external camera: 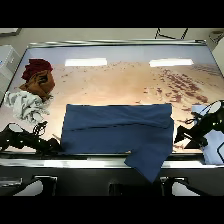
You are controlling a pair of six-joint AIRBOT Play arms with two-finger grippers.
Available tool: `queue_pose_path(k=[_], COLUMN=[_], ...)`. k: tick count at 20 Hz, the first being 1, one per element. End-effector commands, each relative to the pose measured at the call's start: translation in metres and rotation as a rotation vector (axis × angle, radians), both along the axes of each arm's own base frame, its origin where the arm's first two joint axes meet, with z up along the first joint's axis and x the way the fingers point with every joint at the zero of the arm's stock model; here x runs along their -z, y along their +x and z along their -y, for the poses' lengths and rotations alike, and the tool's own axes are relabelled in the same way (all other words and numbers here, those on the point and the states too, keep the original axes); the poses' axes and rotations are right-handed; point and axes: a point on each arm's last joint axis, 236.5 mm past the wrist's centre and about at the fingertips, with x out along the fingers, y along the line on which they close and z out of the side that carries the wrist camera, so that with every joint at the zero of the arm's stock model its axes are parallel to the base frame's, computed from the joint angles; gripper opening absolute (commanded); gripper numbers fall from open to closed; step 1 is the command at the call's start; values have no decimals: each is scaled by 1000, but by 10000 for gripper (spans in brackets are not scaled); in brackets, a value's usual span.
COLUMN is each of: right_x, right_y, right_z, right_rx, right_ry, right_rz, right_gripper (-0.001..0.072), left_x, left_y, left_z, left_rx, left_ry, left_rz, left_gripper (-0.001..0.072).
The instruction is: Fold the clothes and pants, and hang the long-sleeved shirts on hangers.
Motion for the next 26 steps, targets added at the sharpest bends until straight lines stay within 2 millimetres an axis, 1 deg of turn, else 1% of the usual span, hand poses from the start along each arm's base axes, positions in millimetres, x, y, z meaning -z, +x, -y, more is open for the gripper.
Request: queue_pose_path(k=[1, 2, 3, 4, 5, 7, 8, 9, 11, 13, 14, 16, 17, 18, 19, 20, 21, 22, 23, 25, 26], right_x=[3, 3, 3, 3, 7, 21, 30, 39, 51, 60, 61, 65, 68, 69, 68, 65, 60, 52, 41, 13, -2], right_y=[-8, -9, -10, -12, -17, -36, -46, -52, -53, -48, -46, -48, -52, -57, -62, -64, -63, -57, -45, -6, 18], right_z=[-4, -5, -5, -8, -13, -30, -43, -57, -77, -81, -84, -95, -100, -103, -105, -106, -106, -105, -100, -85, -76], right_rx=[-5, -5, -5, -4, -3, -4, 4, 13, 45, 77, 94, 133, 148, 156, 153, 146, 127, 99, 76, 55, 53], right_ry=[15, 17, 18, 27, 45, 97, 135, 183, 250, 246, 255, 286, 295, 303, 312, 322, 338, 354, 359, 332, 300], right_rz=[-12, -14, -16, -23, -31, -42, -41, -29, 8, 41, 51, 50, 43, 32, 15, 2, 3, 17, 38, 127, 185], right_gripper=[559, 558, 550, 550, 551, 561, 567, 570, 570, 566, 561, 553, 521, 459, 305, 83, 41, 40, 38, 38, 37], left_x=[8, 8, 8, 8, 7, 7, 7, 7, 6, 4, 3, 4, 4, 3, 3, 3, 1, -4, -12, -36, -49], left_y=[15, 16, 16, 15, 13, 13, 13, 13, 11, 8, 7, 7, 7, 7, 7, 8, 10, 16, 25, 47, 62], left_z=[10, 11, 13, 14, 14, 15, 14, 15, 16, 17, 18, 18, 18, 18, 18, 18, 17, 16, 13, 8, 4], left_rx=[-61, -62, -61, -60, -62, -61, -62, -70, -71, -64, -63, -62, -62, -62, -62, -62, -57, -45, -39, -19, -33], left_ry=[-7, -5, -5, -8, -11, -12, -11, -10, -17, -26, -28, -28, -28, -28, -28, -29, -28, -26, -22, -20, -8], left_rz=[77, 80, 76, 70, 63, 62, 62, 56, 44, 34, 31, 31, 31, 31, 31, 31, 41, 68, 99, 158, 184], left_gripper=[378, 356, 176, 21, 25, 25, 25, 25, 25, 26, 26, 25, 25, 25, 26, 25, 25, 25, 25, 25, 24])
